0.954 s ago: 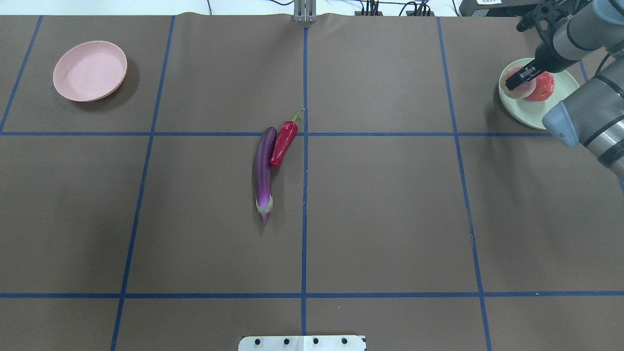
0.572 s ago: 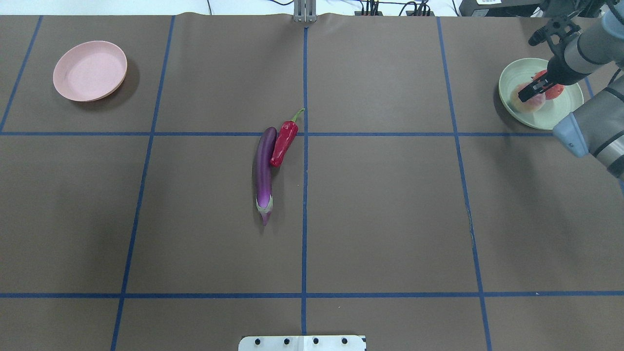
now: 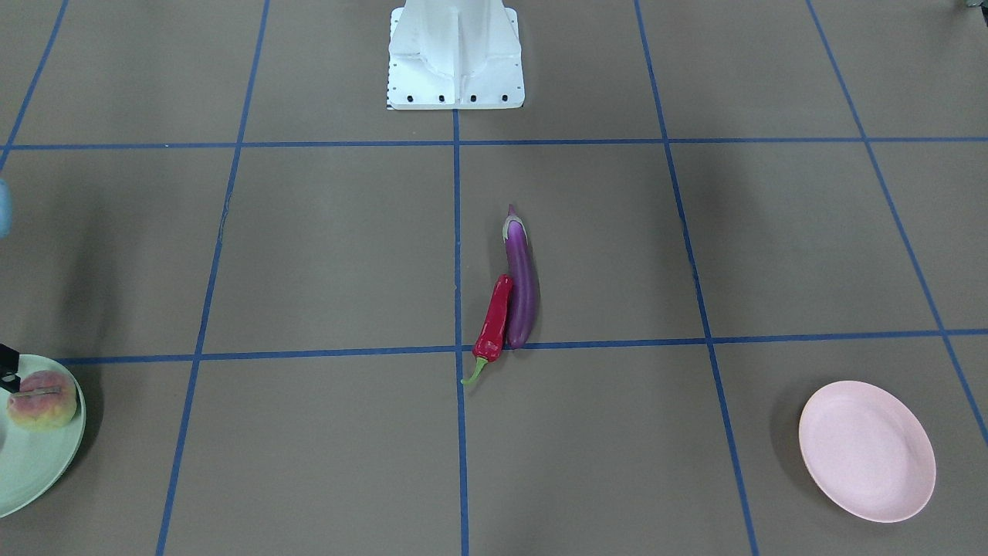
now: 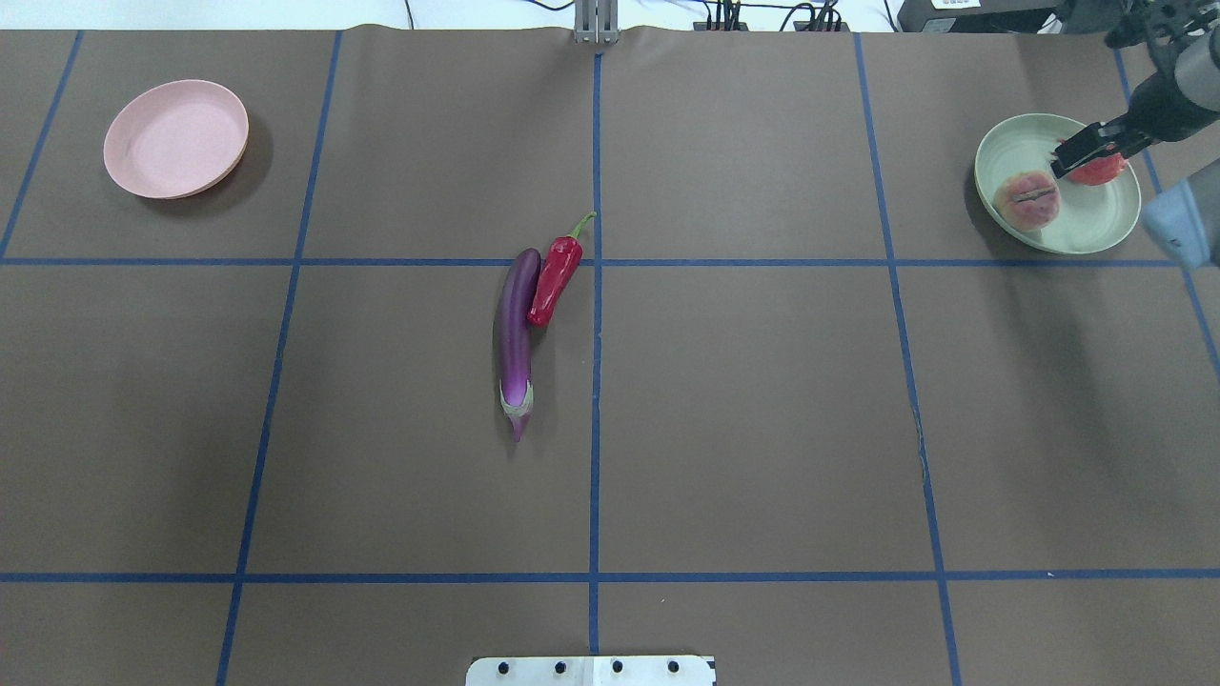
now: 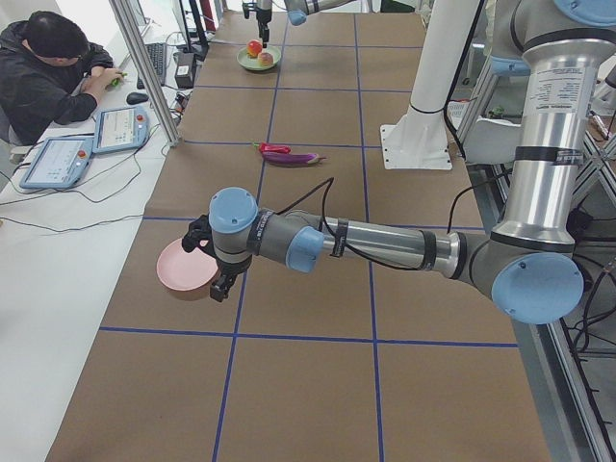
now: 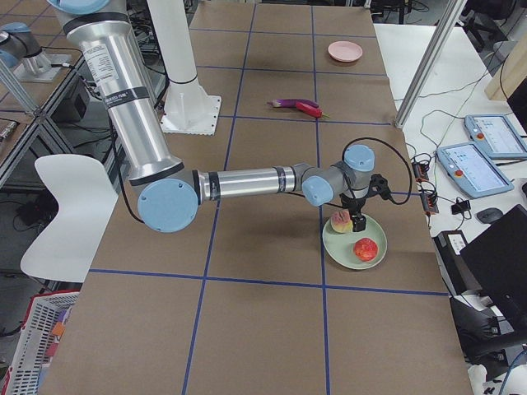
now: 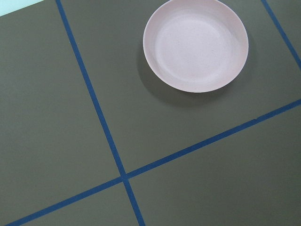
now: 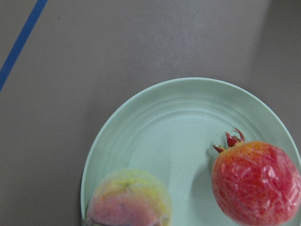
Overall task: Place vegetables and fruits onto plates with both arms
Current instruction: 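Carry the peach to the green plate and release it, then withdraw the right gripper while the left gripper moves toward the eggplant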
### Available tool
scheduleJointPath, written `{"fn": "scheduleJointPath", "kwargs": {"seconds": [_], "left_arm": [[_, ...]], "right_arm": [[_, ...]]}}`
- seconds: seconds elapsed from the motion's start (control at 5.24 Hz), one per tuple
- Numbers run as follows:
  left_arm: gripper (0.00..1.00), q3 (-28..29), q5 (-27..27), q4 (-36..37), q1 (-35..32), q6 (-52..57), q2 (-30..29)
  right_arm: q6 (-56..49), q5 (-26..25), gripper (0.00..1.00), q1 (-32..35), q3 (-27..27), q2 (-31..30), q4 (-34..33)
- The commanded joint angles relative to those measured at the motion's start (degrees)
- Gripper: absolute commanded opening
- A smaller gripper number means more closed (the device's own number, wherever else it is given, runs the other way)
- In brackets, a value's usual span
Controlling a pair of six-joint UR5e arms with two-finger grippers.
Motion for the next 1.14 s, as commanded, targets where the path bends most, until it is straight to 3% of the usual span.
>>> {"fn": "scheduleJointPath", "kwargs": {"seconds": [0.0, 0.19, 0.38, 0.57, 0.95], "left_arm": [[1.0, -0.23, 0.38, -3.66, 2.92, -5.88, -0.25], [1.0, -0.32, 0.82, -3.6, 5.2, -8.88, -1.82], [1.0, -0.41, 0.91, -3.43, 8.18, -15.61, -4.8], [1.0, -0.49, 0.91, -3.52, 13.17, -23.25, -8.31], [1.0, -0.49, 4.3, -3.6, 23.71, -41.52, -16.74]], "right_arm": [[-1.26, 4.95, 1.0, 9.02, 7.92, -7.16, -4.42], [-6.85, 6.26, 1.0, 11.41, 14.15, -12.34, -10.96], [-13.51, 5.23, 1.0, 13.87, 22.31, -15.87, -23.03], [-15.06, 3.48, 1.0, 14.77, 27.09, -20.0, -26.11], [-15.08, 2.94, 1.0, 14.69, 27.67, -20.39, -25.79]]}}
